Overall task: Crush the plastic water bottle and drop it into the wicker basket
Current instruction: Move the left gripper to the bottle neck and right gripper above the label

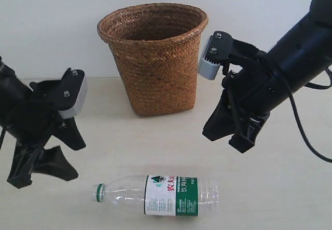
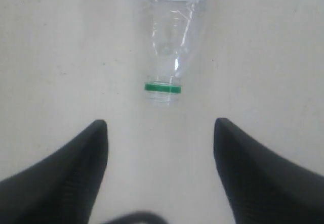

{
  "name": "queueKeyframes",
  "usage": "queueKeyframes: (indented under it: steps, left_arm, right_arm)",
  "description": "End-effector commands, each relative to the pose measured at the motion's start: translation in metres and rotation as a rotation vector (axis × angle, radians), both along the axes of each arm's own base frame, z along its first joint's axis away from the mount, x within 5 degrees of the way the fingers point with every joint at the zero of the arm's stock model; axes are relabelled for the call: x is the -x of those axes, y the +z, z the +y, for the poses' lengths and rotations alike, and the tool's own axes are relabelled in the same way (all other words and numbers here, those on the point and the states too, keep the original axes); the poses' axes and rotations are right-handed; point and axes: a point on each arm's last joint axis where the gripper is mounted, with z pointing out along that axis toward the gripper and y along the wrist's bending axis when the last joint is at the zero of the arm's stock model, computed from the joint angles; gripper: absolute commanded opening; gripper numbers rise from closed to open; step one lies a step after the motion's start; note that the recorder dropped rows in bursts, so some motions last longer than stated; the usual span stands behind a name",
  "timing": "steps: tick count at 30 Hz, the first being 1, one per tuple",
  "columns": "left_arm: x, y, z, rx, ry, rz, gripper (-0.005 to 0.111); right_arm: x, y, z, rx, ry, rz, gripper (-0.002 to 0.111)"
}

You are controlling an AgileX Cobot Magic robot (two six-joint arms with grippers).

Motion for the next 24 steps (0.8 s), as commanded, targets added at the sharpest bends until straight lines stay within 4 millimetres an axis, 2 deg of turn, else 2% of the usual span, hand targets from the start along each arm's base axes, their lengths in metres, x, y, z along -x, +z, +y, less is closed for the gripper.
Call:
queueKeyframes:
  steps: [1,11,16,24]
  left_arm:
    - [0.002,-0.025,-0.003,0.007,-0.078,-0.028,0.062]
    - [0.001,-0.059,-0.006,0.015,-0.218,-0.009,0.068]
    - [-0.006,-0.077,-0.011,0.060,-0.174,0.011,0.068]
    - [-0.012,-0.097,-0.011,0.036,-0.148,0.019,0.068]
  right_arm:
    - [0.000,0.001,0.005,-0.002,0.013,-0.026,0.000]
    - [0.000,0.002,0.007,-0.011,0.004,-0.030,0.000]
    - [0.000,0.002,0.007,-0.013,-0.002,-0.031,0.000]
    - [-0.001,0.002,0.007,-0.015,-0.009,-0.043,0.000]
